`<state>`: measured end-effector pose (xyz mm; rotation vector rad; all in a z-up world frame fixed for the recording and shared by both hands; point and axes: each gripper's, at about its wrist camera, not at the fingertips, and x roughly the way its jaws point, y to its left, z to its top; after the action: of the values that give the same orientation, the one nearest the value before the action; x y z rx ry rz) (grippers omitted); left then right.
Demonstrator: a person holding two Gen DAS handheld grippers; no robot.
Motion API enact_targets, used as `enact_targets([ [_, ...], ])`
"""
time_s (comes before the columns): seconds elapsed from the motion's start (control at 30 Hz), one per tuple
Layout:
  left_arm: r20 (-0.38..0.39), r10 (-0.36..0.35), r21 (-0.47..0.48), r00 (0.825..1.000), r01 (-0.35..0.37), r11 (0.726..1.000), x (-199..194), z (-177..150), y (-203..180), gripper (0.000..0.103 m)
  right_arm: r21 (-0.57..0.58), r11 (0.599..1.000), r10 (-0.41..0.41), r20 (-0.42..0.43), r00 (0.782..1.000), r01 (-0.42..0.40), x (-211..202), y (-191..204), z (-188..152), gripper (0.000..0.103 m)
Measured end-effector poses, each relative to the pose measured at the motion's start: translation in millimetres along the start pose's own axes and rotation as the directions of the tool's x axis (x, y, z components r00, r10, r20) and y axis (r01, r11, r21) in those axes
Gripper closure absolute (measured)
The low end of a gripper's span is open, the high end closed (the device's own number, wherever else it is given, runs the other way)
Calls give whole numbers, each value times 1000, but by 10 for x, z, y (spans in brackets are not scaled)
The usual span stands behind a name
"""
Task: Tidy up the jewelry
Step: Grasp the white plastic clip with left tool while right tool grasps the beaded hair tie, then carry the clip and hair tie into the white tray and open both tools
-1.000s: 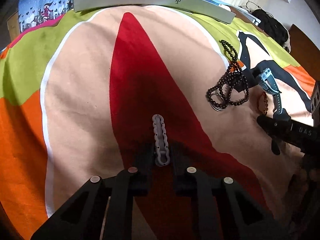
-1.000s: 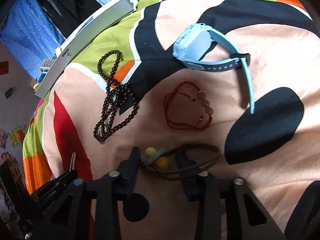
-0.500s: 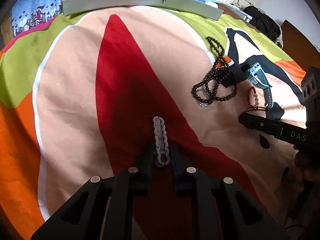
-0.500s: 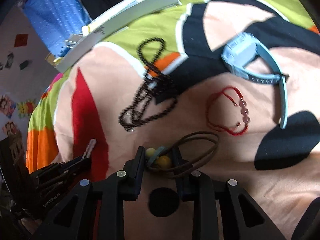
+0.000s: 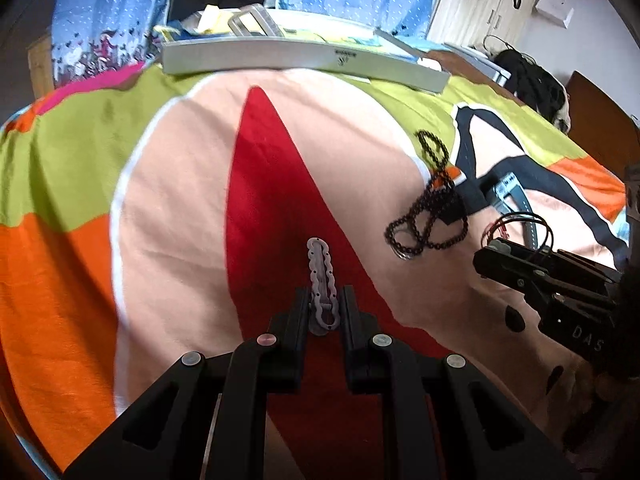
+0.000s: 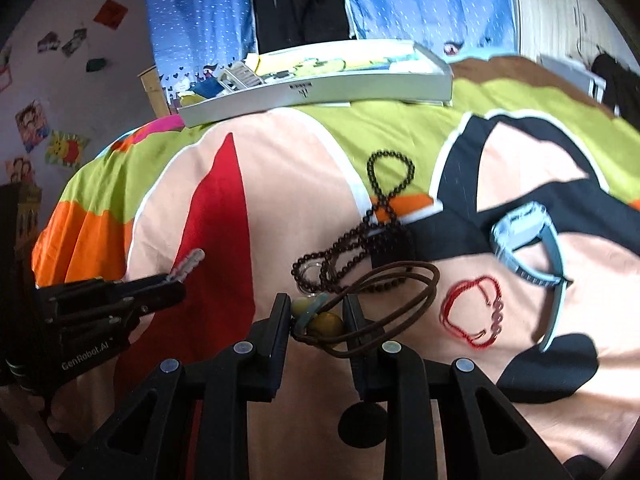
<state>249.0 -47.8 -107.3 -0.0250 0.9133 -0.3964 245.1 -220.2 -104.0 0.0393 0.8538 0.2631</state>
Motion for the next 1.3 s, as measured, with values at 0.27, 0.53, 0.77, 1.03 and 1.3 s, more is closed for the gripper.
enact_targets([
  [0.27, 74, 53, 4, 996, -53, 999, -152, 10, -42, 91, -81, 997, -12, 78, 997, 18, -137, 110, 81, 78],
  [0.53, 141, 99, -51, 985, -93, 994, -300, 316, -65, 91, -107, 993, -16, 224, 974, 41, -337, 14, 388, 78],
  [0.77, 255, 75, -79, 964, -57, 995, -335, 1044, -143, 91, -145, 989, 27, 416, 909, 37, -365, -120, 980, 78],
  [1.03, 297, 47, -93, 954, -20, 995, -21, 1935, -194, 91, -121, 991, 19, 520, 854, 52, -68, -549, 1632, 78],
  [1.3, 215, 24, -136, 976, 6, 991, 627, 2419, -118, 91, -9, 1000, -21, 425, 905, 27, 431, -1004, 1826, 78],
])
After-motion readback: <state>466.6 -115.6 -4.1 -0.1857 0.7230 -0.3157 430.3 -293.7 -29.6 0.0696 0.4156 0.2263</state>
